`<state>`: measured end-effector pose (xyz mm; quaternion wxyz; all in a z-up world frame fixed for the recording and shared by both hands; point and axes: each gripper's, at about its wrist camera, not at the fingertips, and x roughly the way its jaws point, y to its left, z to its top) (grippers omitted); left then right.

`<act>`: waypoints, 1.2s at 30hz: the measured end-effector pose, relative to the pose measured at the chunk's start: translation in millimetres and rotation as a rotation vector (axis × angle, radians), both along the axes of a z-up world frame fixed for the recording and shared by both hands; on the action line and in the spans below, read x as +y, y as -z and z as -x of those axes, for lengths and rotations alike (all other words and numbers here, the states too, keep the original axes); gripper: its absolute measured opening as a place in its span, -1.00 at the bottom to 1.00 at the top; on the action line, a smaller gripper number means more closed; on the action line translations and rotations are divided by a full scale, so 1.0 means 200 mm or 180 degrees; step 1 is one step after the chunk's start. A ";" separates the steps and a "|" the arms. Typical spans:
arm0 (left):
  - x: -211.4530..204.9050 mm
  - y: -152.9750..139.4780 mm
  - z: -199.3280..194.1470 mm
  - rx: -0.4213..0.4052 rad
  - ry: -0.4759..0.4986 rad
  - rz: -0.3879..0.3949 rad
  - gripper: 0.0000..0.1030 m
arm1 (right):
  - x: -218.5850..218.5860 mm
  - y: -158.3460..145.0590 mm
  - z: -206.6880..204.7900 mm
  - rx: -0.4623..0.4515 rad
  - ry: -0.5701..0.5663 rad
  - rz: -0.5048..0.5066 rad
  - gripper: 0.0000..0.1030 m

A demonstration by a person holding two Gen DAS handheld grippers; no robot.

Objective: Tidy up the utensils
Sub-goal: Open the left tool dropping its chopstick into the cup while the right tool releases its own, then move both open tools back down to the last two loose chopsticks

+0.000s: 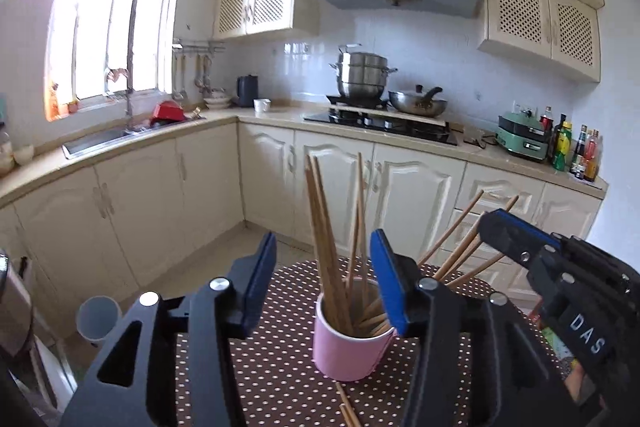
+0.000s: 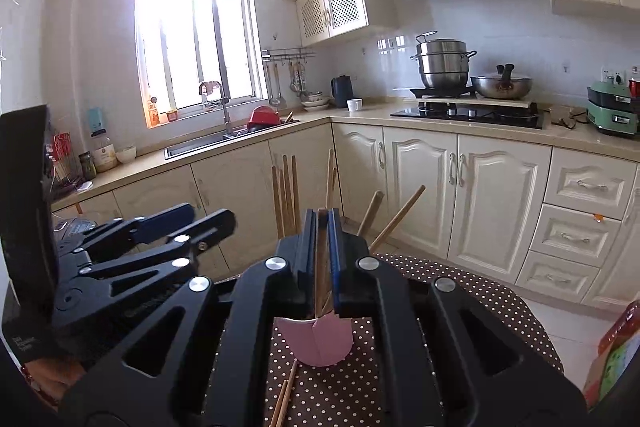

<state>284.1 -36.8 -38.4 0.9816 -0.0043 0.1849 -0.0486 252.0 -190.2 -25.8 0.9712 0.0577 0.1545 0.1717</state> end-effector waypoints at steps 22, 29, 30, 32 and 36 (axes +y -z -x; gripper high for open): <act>0.10 -0.03 0.53 -0.0283 -0.0273 -0.0097 0.44 | -0.05 0.04 0.45 -0.0258 0.0137 0.0050 0.10; 0.10 0.15 0.51 0.0074 -0.0235 -0.0082 0.44 | -0.07 0.18 0.46 -0.0007 0.0155 0.0069 0.13; 0.10 0.19 0.50 0.0180 -0.0218 -0.0090 0.44 | -0.08 0.22 0.46 0.0043 0.0159 0.0086 0.14; 0.09 0.26 0.48 0.0342 -0.0131 -0.0043 0.44 | -0.08 0.28 0.46 0.0137 0.0153 0.0097 0.14; 0.09 0.43 0.42 0.0807 0.0044 0.0063 0.44 | -0.09 0.39 0.45 0.0331 0.0143 0.0108 0.14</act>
